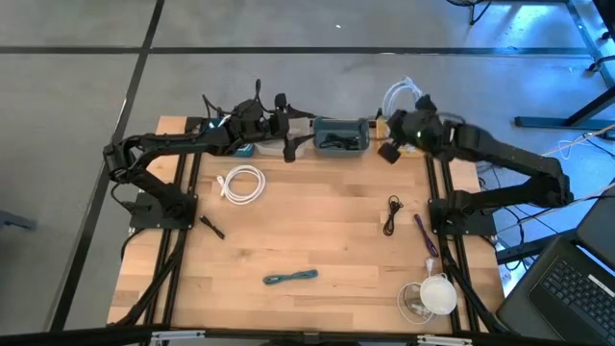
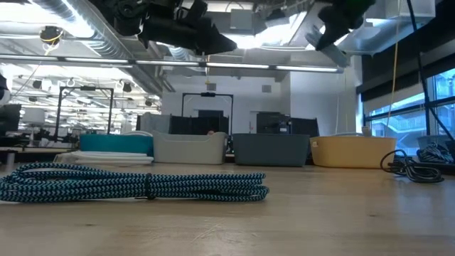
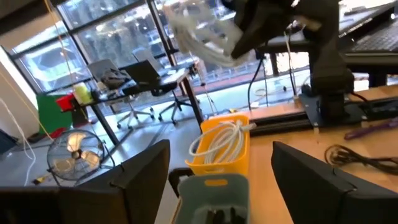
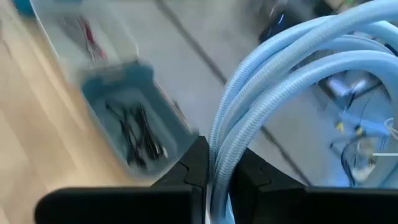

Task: Pick & Place USB Port
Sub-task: Put the light blue HDMI cable into the yellow bin

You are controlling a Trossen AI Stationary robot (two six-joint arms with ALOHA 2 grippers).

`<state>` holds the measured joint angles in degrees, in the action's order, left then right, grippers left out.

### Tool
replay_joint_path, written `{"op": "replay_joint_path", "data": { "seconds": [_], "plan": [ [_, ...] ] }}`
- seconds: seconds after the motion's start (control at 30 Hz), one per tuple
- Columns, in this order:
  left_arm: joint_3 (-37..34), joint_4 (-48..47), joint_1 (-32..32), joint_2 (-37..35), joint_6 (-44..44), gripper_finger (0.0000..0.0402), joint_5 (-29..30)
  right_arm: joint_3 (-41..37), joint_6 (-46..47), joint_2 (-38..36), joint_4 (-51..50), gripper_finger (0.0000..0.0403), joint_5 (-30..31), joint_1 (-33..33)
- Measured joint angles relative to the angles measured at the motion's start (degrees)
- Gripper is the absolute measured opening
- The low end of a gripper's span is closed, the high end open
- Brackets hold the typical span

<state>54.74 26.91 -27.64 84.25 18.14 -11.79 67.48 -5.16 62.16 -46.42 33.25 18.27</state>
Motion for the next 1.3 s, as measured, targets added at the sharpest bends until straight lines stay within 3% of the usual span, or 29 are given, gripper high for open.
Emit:
{"op": "replay_joint_path", "data": {
  "seconds": [0.27,0.43,0.6,1.17,1.3],
  "plan": [
    [0.0,1.63,0.33,-0.04,0.03,0.0269,0.1,15.07,-1.6,10.83,-24.25,0.0034,-20.03,16.61],
    [0.0,1.62,0.33,-0.04,0.03,0.0268,0.13,21.37,-5.89,18.7,-34.7,0.0034,-24.05,22.76],
    [0.0,1.51,0.33,-0.04,0.03,0.0267,0.13,22.89,-8.92,24.84,-40.87,0.0034,-29.95,27.11],
    [-0.02,-1.73,0.31,-0.04,0.08,0.0266,0.2,22.89,-13.29,36.28,-40.85,0.0034,-30.78,32.31],
    [-0.02,-2.22,0.31,-0.04,0.05,0.0263,0.2,22.89,-13.32,38.61,-39.68,0.0034,-34.15,32.23]
  ]
}}
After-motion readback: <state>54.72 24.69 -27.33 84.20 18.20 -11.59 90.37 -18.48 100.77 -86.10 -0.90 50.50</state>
